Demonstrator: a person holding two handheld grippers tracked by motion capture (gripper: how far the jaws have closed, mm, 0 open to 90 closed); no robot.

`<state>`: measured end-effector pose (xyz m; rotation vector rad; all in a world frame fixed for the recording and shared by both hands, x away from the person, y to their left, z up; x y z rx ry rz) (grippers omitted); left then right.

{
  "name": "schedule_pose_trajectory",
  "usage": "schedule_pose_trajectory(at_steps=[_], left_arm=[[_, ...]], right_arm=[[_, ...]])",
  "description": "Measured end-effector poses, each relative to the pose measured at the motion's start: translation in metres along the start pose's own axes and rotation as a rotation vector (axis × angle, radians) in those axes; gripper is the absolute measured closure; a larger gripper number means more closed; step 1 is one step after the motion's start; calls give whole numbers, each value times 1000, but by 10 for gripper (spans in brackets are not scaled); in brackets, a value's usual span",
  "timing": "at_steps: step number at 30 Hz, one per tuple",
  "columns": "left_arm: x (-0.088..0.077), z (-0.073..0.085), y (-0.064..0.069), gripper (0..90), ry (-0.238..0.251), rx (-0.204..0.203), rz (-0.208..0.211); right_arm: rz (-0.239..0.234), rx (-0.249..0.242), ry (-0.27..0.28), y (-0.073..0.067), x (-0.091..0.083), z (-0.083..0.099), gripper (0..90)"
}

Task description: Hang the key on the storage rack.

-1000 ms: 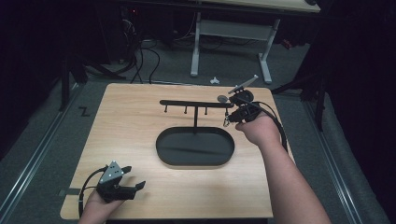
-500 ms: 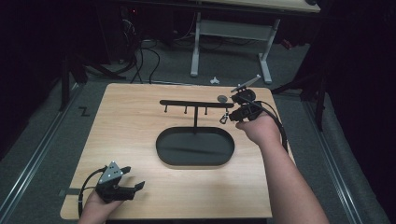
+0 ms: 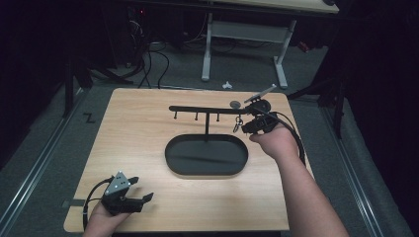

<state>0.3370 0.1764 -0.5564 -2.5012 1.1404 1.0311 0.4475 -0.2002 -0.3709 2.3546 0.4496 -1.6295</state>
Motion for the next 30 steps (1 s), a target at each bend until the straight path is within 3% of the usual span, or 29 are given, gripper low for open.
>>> schedule_pose_trajectory(at_steps=[17,30], left_arm=[[-5,6,-1,177,-3,-7,-13],[-4,3,0,177,6,-2,-13]], right_arm=[[-5,17,-24,2,19,19,683],[-10,61,-53,10,52,55,603]])
Point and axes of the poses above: each handheld gripper's, and its own axes: x roughly forward along the jaws, z roughly out of its underside, y roughly to its right, the point moved 5 cm from there along x, roughly forward along the jaws, and after that the axes turned 7 degrees about -y, right-handed, at the moved point
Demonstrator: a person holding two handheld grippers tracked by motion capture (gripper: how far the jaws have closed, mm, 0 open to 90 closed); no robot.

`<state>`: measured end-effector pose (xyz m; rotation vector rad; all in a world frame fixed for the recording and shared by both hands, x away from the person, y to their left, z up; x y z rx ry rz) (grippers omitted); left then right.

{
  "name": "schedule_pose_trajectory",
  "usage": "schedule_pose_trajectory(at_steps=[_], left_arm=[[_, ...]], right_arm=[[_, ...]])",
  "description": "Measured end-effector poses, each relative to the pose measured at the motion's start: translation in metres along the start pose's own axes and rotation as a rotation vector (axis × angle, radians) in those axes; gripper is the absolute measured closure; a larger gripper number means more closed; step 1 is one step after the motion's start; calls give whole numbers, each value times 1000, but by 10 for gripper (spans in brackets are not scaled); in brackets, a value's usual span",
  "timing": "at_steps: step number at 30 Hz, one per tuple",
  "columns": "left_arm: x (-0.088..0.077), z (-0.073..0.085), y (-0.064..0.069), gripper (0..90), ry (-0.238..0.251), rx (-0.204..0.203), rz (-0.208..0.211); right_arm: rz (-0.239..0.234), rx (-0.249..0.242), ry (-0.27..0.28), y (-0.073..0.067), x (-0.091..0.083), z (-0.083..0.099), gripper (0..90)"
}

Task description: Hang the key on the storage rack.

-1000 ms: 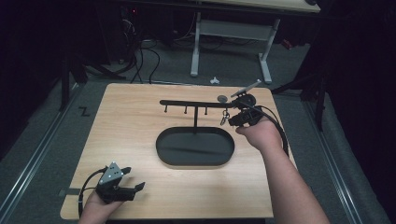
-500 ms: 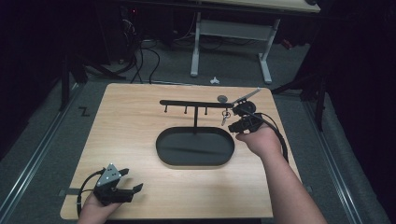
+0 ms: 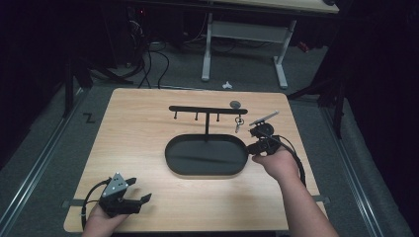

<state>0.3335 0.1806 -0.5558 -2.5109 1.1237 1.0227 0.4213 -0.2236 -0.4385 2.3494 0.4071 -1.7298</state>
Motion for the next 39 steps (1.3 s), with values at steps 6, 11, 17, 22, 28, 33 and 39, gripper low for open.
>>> schedule_pose_trajectory(at_steps=[6,11,17,22,28,33,39], left_arm=[[1,0,1,177,2,1,2],[0,0,1,177,3,3,-2],[1,0,1,177,-1,2,-2],[1,0,0,177,-1,5,-8],[1,0,-2,175,0,7,-16],[1,0,-1,175,6,17,-31],[3,2,-3,170,-5,11,-58]], right_arm=[[-11,25,-10,4,17,23,585],[-19,38,7,4,30,44,574],[-24,62,54,3,42,71,575],[13,56,113,5,51,94,569],[-2,92,209,2,61,119,562],[-17,130,326,-3,68,137,550],[-34,120,436,-13,66,151,509]])
Point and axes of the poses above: each handheld gripper's, and its own axes: x roughly forward along the jaws, z roughly out of its underside, y roughly to its right, the point moved 5 cm from there along x, roughly forward along the jaws, and after that the axes turned 7 degrees about -y, right-handed, at the moved point
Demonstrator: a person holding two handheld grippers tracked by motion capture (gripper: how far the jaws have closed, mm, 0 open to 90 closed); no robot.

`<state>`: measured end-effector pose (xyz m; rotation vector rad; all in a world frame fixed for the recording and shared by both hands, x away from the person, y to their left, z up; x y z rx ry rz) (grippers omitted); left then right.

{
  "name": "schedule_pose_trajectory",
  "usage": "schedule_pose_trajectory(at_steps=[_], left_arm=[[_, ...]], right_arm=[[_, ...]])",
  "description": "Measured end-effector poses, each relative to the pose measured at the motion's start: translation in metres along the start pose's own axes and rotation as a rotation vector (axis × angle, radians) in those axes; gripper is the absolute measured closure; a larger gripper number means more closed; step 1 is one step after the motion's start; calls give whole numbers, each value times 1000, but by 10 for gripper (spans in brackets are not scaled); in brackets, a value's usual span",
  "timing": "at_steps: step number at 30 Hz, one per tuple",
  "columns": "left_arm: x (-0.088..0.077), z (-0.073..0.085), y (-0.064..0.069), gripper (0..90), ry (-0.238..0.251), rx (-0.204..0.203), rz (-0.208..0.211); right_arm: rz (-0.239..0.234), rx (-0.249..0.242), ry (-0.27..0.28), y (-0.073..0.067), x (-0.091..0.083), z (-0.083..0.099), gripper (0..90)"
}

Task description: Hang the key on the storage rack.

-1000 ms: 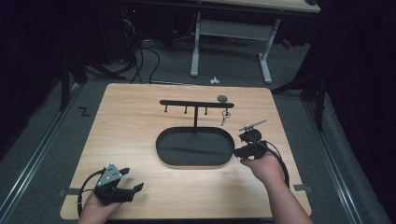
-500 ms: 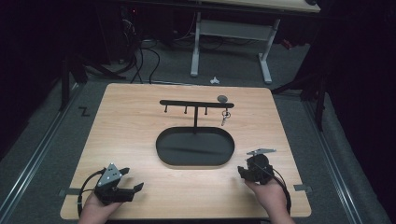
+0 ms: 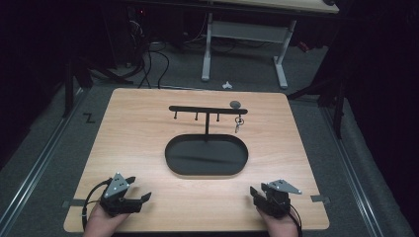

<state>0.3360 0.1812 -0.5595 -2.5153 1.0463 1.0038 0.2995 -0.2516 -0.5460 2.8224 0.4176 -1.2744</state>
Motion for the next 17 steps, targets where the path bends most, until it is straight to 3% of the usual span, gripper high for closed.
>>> schedule_pose_trajectory(at_steps=[3,6,17], left_arm=[[-2,-1,3,168,9,3,-10],[-6,-3,7,168,26,18,-21],[-17,0,0,167,62,0,-20]], right_arm=[[16,-50,37,-7,-2,0,467],[3,-88,55,-12,3,-2,419],[1,-64,44,-11,7,-3,424]])
Point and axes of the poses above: each handheld gripper's, and its own axes: x roughly forward along the jaws, z roughly out of its underside, y roughly to its right, the point moved 5 cm from there along x, roughly forward along the jaws, and after that the axes turned 7 degrees about -y, right-handed, at the moved point
